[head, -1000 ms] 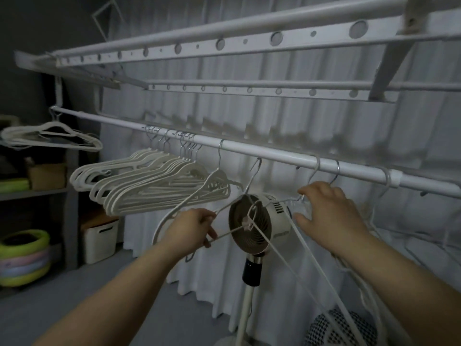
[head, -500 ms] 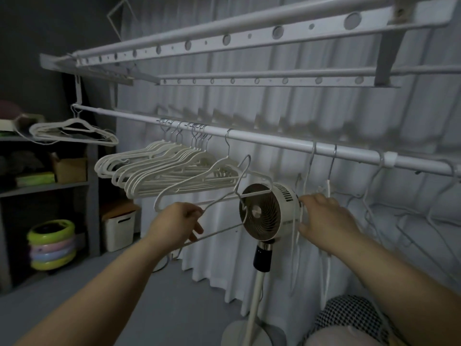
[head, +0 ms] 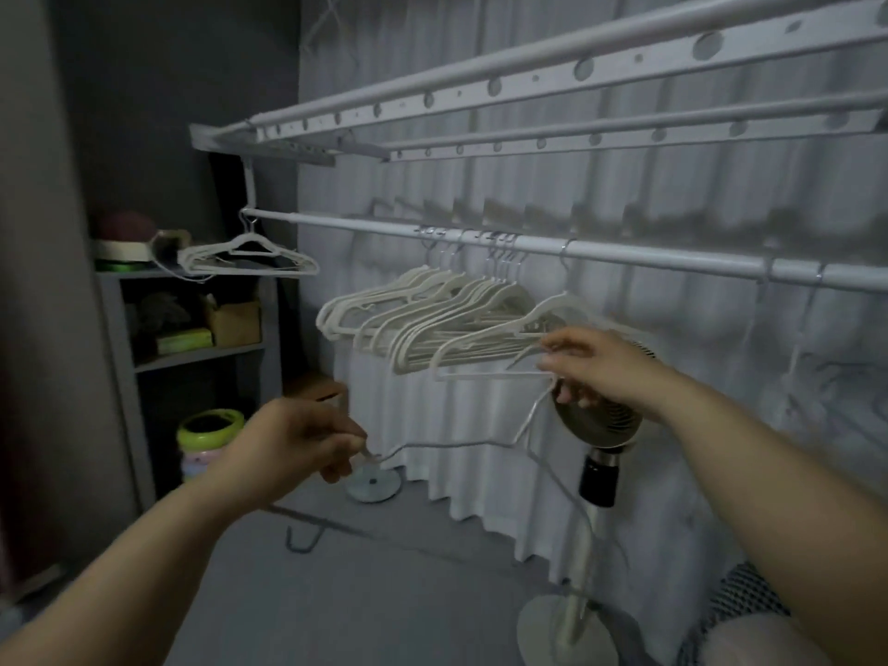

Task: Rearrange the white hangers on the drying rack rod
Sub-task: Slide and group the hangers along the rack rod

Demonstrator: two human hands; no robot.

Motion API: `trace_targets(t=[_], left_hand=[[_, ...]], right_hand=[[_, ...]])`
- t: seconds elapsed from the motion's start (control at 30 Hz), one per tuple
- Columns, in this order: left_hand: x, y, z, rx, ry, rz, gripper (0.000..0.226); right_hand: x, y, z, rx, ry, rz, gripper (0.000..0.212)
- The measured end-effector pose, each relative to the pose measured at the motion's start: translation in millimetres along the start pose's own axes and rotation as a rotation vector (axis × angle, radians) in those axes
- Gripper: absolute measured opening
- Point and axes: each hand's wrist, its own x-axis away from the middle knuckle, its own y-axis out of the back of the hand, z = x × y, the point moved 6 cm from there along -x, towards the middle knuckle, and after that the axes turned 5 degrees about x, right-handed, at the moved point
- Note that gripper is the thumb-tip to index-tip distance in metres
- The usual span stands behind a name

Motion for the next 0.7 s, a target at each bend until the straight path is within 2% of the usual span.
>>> trace_targets(t=[0.03,0.13,0.2,0.27,0.33,0.4,0.57,0.7], left_hand=[[6,14,8,0.009,0.001,-0.005,0.041],[19,48,30,0.03,0.025,-0.015,0.051],[23,67,44,0.002,0.044,-0.071,0.039],[23,85,60,-0.116,0.054,-0.216,0.007],[21,100,74,-0.292,0.061,-0.369,0.023],[19,102,85,-0.332,0.073,-0.403,0.033],[13,59,97,-0.168,0.053,-0.178,0.034],[20,9,85,0.027,0.023,0.096,0.03]], right_hand=[[-2,-8,9,-0.022,0.003,0.006,0.003],[-3,-35,28,-0.112,-0.02,0.095,0.022],[-1,-54,41,-0.223,-0.017,0.171,0.022],[2,-71,56,-0.301,-0.01,0.203,0.022],[5,-84,68,-0.347,-0.009,0.195,0.021],[11,-95,76,-0.373,-0.032,0.158,0.017],[28,-118,75,-0.498,-0.172,0.055,0.015],[38,-129,75,-0.617,-0.237,-0.014,0.018]])
